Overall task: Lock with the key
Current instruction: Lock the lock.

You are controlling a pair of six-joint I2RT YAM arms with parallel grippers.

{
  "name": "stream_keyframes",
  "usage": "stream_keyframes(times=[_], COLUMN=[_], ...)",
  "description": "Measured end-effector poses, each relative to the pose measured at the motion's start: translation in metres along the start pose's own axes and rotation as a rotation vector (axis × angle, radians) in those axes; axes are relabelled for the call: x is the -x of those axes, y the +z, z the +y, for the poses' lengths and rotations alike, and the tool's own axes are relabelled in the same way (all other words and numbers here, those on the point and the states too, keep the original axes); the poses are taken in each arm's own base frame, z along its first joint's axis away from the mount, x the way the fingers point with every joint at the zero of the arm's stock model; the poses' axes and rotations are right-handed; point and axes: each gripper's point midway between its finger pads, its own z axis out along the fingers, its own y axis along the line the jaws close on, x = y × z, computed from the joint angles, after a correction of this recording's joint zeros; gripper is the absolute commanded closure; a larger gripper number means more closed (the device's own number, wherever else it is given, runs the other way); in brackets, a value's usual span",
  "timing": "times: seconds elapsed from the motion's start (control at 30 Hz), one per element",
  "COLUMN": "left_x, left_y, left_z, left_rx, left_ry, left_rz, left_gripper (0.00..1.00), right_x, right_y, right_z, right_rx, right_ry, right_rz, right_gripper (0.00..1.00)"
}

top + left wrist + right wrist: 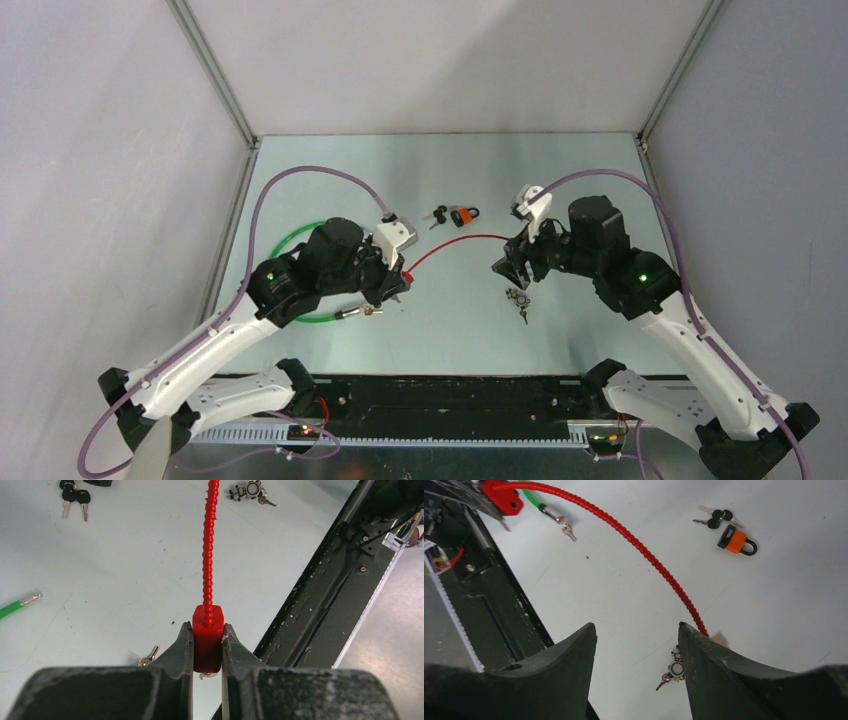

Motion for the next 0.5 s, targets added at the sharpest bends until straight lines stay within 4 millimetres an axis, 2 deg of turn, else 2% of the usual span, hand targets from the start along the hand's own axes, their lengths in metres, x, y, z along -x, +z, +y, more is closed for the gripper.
stream_keyframes(times=[0.17,0.3,0.43,0.5], left_x=[0.001,0.001,0.002,0.002], left_y=[-0.004,-0.006,-0.007,-0.007], left_z=[-0.005,-0.007,-0.008,-0.008], left_rx=[-0.022,-0.027,-0.028,-0.028], left_ry=[0.016,0.020,0.022,0.022], left_rz=[-0.009,-0.016,-0.019,-0.019], left_gripper=[1.00,1.00,1.00,1.00], right_x=[-0.005,0.002,0.012,0.019], right_y=[0.011,0.012,0.006,-0.002], right_z=[-0.002,-0.007,-0.009,-0.011], right_rx=[-0.036,-0.073,-0.091,-0.095], right_ry=[-0.044,-0.064,-0.062,-0.052], right_rz=[0.038,0.015,-0.030,-0.068], right_gripper=[0.43,0.44,0.46,0.40])
